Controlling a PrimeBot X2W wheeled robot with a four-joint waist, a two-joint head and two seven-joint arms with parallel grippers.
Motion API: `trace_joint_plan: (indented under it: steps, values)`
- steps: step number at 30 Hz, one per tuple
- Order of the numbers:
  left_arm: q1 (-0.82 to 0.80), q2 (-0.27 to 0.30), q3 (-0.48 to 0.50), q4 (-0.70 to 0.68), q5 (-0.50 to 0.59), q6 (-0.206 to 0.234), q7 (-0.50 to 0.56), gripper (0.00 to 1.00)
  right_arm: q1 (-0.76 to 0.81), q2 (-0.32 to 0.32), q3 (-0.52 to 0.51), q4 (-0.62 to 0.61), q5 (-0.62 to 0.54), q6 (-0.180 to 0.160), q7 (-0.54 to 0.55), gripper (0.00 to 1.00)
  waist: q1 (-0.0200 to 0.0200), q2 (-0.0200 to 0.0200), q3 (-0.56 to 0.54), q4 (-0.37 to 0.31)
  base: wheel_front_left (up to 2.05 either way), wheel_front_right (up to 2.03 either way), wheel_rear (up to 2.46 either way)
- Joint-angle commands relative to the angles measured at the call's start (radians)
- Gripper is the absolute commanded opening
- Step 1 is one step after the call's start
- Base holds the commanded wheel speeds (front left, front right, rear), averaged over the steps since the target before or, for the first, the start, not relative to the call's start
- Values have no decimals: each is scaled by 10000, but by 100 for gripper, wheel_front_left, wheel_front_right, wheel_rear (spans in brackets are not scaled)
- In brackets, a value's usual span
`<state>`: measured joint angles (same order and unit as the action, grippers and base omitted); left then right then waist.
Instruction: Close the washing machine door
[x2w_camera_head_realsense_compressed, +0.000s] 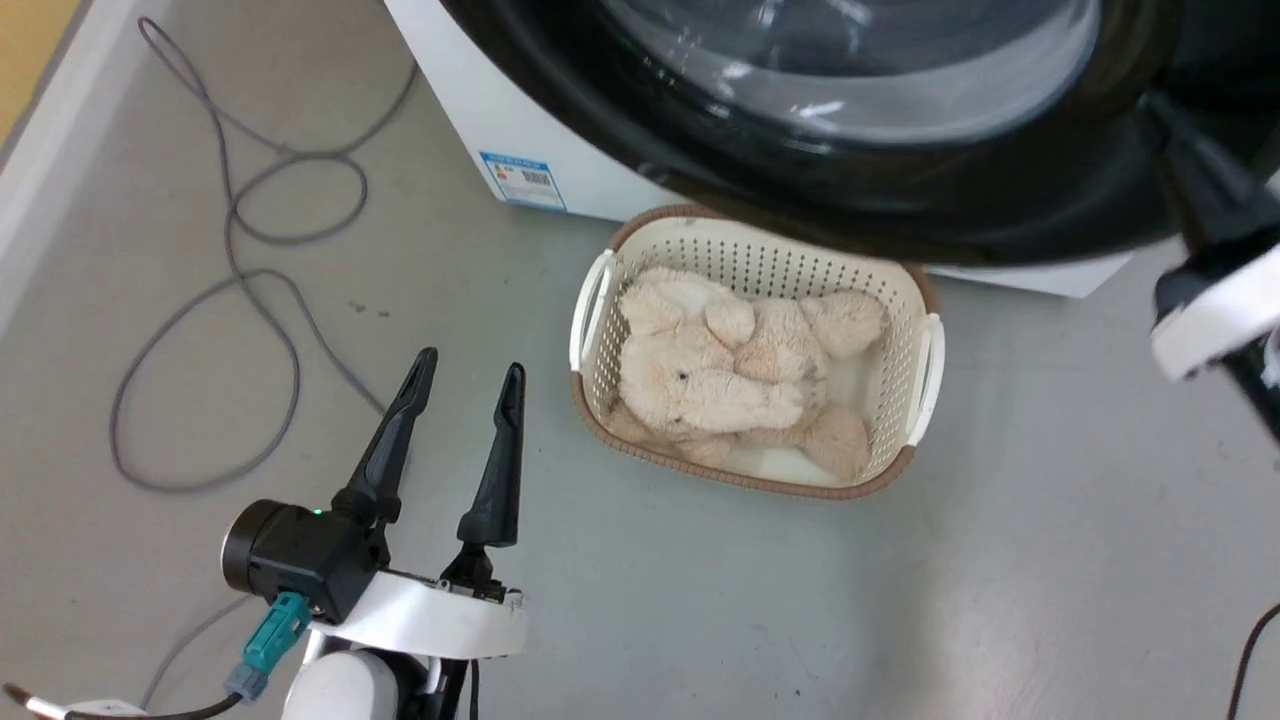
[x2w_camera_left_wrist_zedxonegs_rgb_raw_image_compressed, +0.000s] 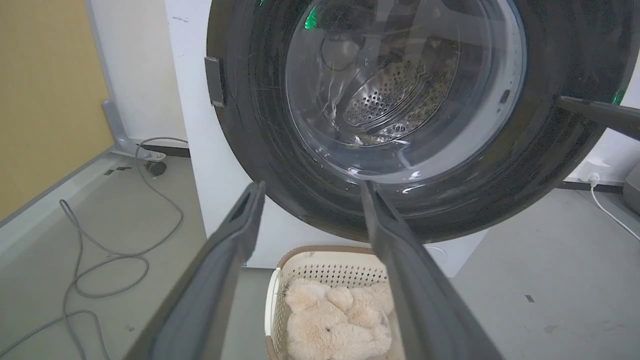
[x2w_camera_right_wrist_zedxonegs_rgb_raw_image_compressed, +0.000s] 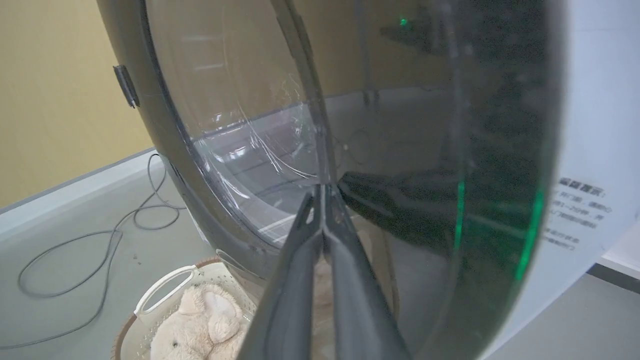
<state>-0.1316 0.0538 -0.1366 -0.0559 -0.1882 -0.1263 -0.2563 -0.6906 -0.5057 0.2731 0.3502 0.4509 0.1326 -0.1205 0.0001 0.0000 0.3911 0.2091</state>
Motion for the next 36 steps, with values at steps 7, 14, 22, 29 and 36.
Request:
trace_joint_plan:
  steps: [7, 14, 22, 29, 36]
  values:
    - [-389, -18, 53, -73, -62, -43, -55, 100, -1551, -80, -280, 1026, 215, -19, 202, 0, -1, 0, 501, 125, 0, 0, 0]
    - [-476, -27, 62, -67, -77, -43, -55, 100, -2422, 198, -671, 1854, 157, -19, 107, 0, -1, 0, 728, 199, 0, 0, 0]
    - [-489, -31, 240, 24, -64, -44, -55, 100, -2679, 386, -739, 2630, 166, -19, -157, 0, -1, 0, 515, 200, 0, 0, 0]
    - [-250, -33, 368, 155, -80, -44, -55, 100, -2164, 579, -473, 2986, 402, -19, -609, 0, -1, 0, -260, -96, 0, 0, 0]
    - [258, -34, 665, 410, -155, -44, -55, 100, -548, 881, 98, 2876, 753, -19, -1178, 0, -1, 0, -1537, -648, 0, 0, 0]
